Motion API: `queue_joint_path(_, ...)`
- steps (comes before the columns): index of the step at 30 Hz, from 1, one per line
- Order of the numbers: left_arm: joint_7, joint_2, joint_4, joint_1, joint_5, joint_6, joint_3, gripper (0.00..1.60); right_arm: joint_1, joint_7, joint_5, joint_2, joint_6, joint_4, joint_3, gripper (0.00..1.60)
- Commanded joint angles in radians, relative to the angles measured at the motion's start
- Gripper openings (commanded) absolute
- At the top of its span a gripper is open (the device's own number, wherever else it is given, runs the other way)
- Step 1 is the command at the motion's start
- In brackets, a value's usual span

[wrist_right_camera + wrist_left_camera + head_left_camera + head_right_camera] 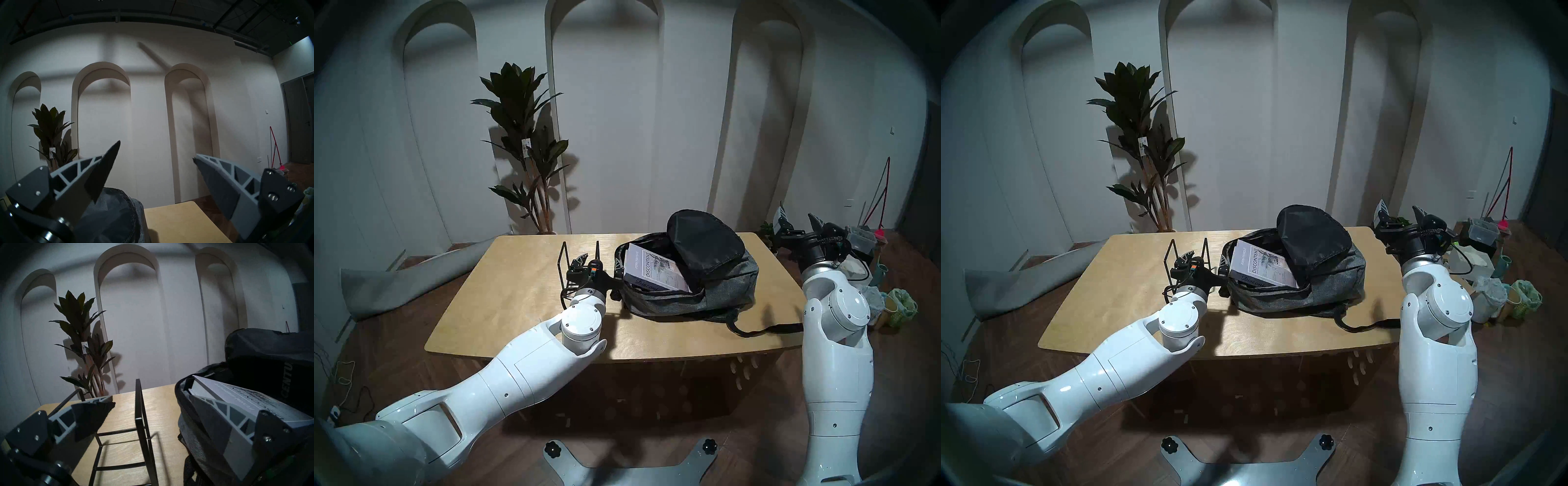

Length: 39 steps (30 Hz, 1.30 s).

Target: Put the book into the bag and close the bag

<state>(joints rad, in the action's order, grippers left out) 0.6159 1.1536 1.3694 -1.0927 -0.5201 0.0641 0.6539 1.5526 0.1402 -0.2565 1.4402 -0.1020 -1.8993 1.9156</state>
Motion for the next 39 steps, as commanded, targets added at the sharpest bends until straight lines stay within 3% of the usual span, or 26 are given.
queue_joint_path(1, -0.009, 0.039, -0.011, 0.025, 0.000, 0.003, -0.005, 1.60, -0.006, 0.008, -0.009, -0.006, 0.000, -0.019, 0.007, 1.60)
queue_joint_path(18, -0.037, 0.127, -0.058, 0.054, 0.006, 0.009, -0.026, 1.60, -0.025, 0.012, -0.010, -0.021, 0.004, 0.025, 0.024, 1.60)
queue_joint_path(25, 0.009, 0.071, 0.059, 0.071, 0.033, 0.036, 0.023, 1.60, -0.032, 0.011, -0.014, -0.021, -0.011, 0.058, 0.020, 1.60)
queue_joint_path(32, 0.072, -0.028, 0.166, 0.049, 0.063, -0.006, 0.068, 1.60, -0.050, 0.014, -0.015, -0.023, -0.028, 0.087, -0.003, 1.60)
queue_joint_path(39, 0.172, -0.062, 0.268, -0.004, -0.012, -0.018, 0.174, 1.60, -0.065, 0.007, -0.037, -0.022, -0.130, 0.101, -0.020, 1.60)
